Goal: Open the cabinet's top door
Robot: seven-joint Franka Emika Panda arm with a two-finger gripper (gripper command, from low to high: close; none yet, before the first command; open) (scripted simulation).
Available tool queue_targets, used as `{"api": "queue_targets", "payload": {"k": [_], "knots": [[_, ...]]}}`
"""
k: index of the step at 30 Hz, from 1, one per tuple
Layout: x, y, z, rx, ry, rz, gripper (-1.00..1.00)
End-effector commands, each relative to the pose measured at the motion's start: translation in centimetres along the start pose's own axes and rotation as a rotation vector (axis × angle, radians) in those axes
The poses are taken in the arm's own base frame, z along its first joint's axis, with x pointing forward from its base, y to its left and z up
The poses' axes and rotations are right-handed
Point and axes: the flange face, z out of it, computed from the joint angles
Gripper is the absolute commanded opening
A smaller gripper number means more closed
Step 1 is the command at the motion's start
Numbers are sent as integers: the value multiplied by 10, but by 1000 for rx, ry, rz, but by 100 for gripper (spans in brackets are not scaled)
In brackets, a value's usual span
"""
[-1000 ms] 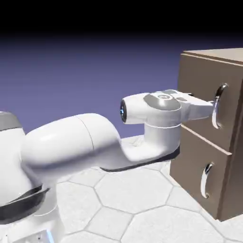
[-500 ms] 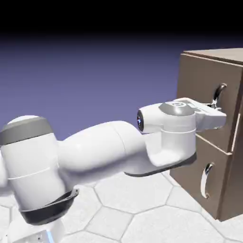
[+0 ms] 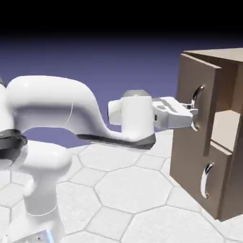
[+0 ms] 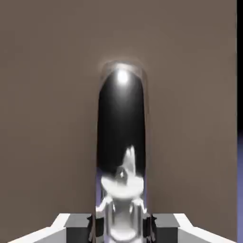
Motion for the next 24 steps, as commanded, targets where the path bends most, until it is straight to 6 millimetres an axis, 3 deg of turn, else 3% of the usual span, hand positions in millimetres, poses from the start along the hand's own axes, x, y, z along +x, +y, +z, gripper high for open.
{"api": "queue_targets", "payload": {"k": [1,14,20,24], "knots": [[-3,-3,-8,-21,22,-1,-100],[-51,-51,-90,-265,266,-1,-100],[-76,-77,-119,-364,371,5,-100],[-79,-84,-125,-368,390,37,-100]]}}
